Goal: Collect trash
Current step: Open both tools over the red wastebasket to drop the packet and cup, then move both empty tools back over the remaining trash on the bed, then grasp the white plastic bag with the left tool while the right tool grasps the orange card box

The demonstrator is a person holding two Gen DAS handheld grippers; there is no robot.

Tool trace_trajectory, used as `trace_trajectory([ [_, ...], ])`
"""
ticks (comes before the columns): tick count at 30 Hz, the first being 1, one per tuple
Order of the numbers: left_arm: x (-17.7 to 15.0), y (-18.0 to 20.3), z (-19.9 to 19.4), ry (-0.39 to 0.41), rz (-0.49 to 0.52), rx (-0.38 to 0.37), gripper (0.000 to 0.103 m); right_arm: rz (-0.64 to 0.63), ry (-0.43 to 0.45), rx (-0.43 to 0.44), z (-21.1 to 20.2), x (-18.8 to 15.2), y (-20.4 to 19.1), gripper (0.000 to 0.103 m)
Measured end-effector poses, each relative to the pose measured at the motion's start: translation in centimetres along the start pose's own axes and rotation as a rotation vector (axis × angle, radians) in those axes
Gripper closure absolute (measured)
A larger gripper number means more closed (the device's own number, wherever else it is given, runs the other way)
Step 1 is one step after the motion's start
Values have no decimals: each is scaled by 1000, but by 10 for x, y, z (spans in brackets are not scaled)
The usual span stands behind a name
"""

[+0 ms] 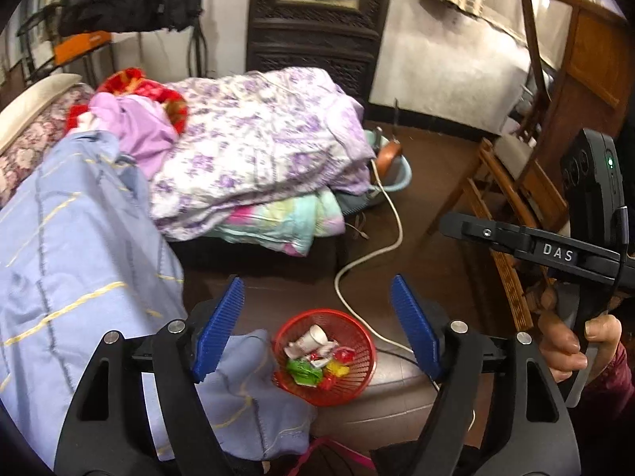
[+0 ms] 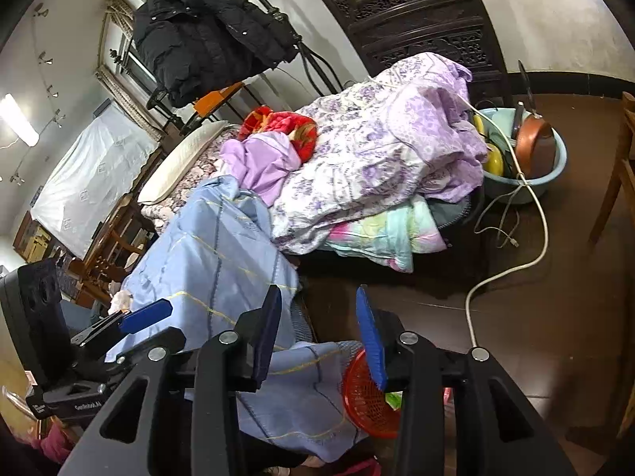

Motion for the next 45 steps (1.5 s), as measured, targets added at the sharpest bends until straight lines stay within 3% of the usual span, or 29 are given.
trace_trajectory([
  [3,0,-14,-20,42,-36,31,25,-12,10,33,-5,3,-17,56],
  [11,-14,-74,-85,148,-174,127,23,-149,32,104,-14,-3,-105,49],
  [21,-63,-157,-171,253,-341,275,19,-298,8,215,-12,-22,-217,40],
  [30,-107,-228,-198,209,-469,477,17,-439,-68,249,21,-48,-302,34],
  [38,-138,-272,-197,155,-546,541,17,-469,-148,261,60,-68,-341,34],
  [45,-150,-305,-186,120,-589,550,17,-514,-176,239,87,-78,-359,33],
])
Point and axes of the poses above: each gripper's, at about its wrist camera, not at the fingertips, and z roughly the way its jaws point, y to its right, x to its top, the point moved 4 cm from there along z, roughly the way its jaws point
